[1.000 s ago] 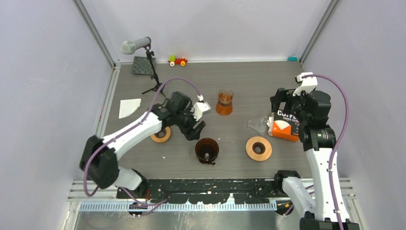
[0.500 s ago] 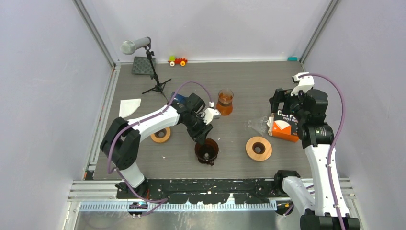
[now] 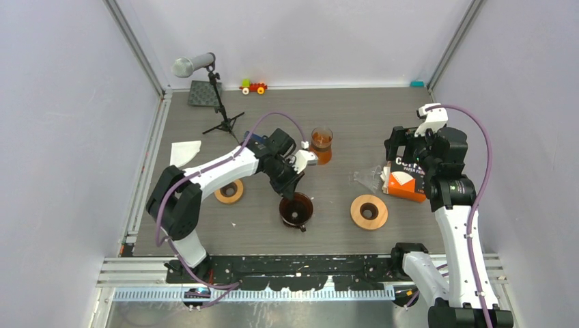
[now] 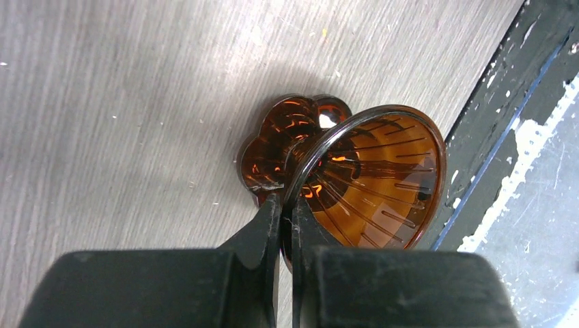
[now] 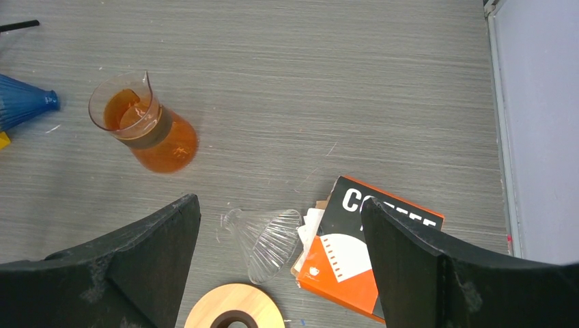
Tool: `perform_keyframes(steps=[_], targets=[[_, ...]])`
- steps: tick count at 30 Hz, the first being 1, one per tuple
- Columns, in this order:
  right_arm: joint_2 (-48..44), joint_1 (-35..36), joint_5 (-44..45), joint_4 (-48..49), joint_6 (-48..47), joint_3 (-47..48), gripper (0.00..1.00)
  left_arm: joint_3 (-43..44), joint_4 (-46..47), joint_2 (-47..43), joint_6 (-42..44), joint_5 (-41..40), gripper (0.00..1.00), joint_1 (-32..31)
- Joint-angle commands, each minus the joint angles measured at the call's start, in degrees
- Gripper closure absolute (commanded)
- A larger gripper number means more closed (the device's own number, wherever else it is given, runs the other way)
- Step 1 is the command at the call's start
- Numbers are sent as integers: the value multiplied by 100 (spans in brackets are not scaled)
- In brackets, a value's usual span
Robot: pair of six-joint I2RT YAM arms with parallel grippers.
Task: Place the coffee filter in the dripper
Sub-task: Move the coffee dripper at the center of the board.
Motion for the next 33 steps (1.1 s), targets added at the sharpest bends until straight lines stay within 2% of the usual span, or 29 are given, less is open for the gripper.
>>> perform_keyframes(steps=[1, 11, 16, 20, 26, 29, 33], targets=[[-18, 13, 0, 288, -82, -20, 8, 327, 40, -112, -164, -223, 100, 220], [27, 13, -19, 293, -119, -41, 8, 726, 236, 413, -961, 182, 100, 1372], [52, 13, -99, 40, -246, 86, 8, 828, 328, 596, -1197, 317, 96, 1458], [125, 34, -506, -732, -731, 233, 8, 741, 330, 553, -1192, 330, 88, 1458], [339, 405, -1069, -2559, -2263, 371, 8, 545, 312, 288, -1178, 386, 78, 1458], [329, 1007, -849, -2971, -2651, 215, 9, 513, 237, 136, -1109, 348, 69, 1458], [324, 1962, -404, -3240, -2864, -120, 12, 540, 95, -63, -937, 180, 45, 1453]])
